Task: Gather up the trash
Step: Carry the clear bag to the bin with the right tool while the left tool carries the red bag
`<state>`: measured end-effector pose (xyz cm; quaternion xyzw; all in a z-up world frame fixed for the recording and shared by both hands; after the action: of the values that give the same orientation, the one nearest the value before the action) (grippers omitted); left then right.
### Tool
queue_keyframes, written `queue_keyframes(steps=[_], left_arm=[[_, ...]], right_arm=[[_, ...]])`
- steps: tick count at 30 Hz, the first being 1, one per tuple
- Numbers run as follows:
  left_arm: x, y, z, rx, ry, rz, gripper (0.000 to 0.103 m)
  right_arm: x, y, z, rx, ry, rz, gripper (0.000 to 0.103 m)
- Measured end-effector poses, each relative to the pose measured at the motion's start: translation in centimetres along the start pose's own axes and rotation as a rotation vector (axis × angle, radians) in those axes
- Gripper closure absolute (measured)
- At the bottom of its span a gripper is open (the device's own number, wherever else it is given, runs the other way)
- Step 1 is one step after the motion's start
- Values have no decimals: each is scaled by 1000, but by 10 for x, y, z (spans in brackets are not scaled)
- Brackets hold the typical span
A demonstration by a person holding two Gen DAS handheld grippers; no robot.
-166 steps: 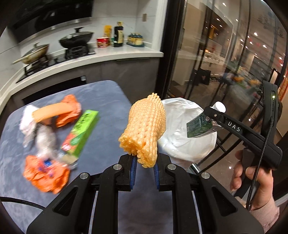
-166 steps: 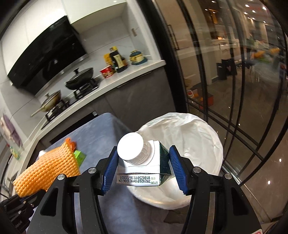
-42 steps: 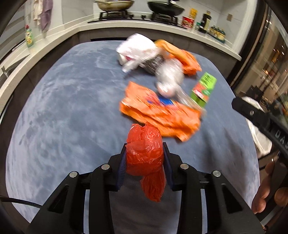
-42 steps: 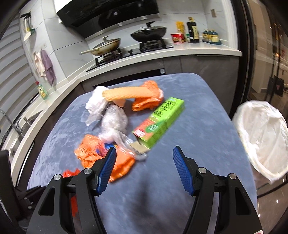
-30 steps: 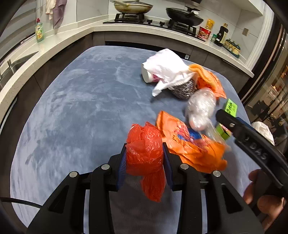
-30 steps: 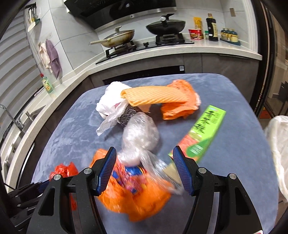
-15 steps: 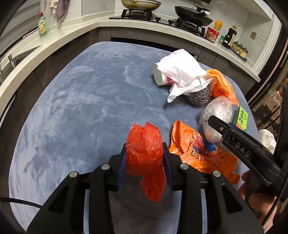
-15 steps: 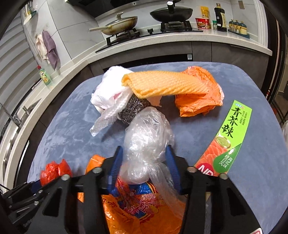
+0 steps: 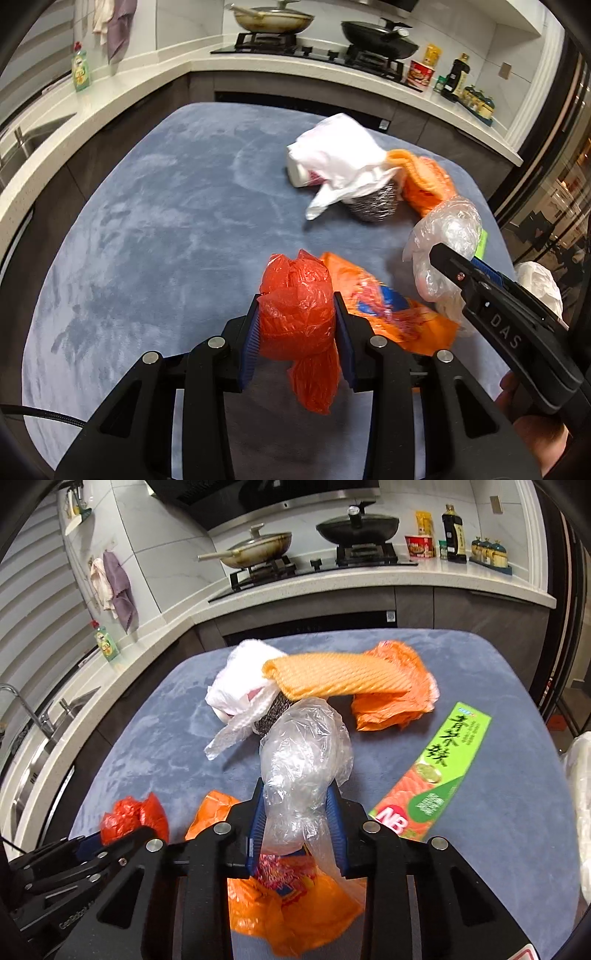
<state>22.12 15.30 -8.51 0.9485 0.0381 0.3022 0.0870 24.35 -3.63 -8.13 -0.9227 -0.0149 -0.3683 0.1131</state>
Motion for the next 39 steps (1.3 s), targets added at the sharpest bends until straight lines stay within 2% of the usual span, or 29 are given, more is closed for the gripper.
queue_keyframes(steps=[8,16,30,39], left_arm=[[-5,41,-21,-24,34,62,69],[-10,102,-38,-65,70,147,69],[-45,227,-40,-168,66,319,68],[-75,309,-26,-246,32,436,68]], right_arm=[[-1,25,-46,-13,64,41,74],[-10,73,-97,-58,125,103,74],[-53,203,-172,-215,182,273,74],[-86,279,-198,-318,189,384,74]])
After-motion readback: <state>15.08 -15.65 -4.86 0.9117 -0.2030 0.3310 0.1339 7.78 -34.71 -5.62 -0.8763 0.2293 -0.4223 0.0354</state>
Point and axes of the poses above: each gripper's, at about its wrist camera, not at the fingertips, and z roughly the way its jaws point, y to its right, x to its top, the point moved 5 cm from there along z, roughly the way its jaws point, and after that the axes turned 5 degrees about -z, right-handed, at the moved point
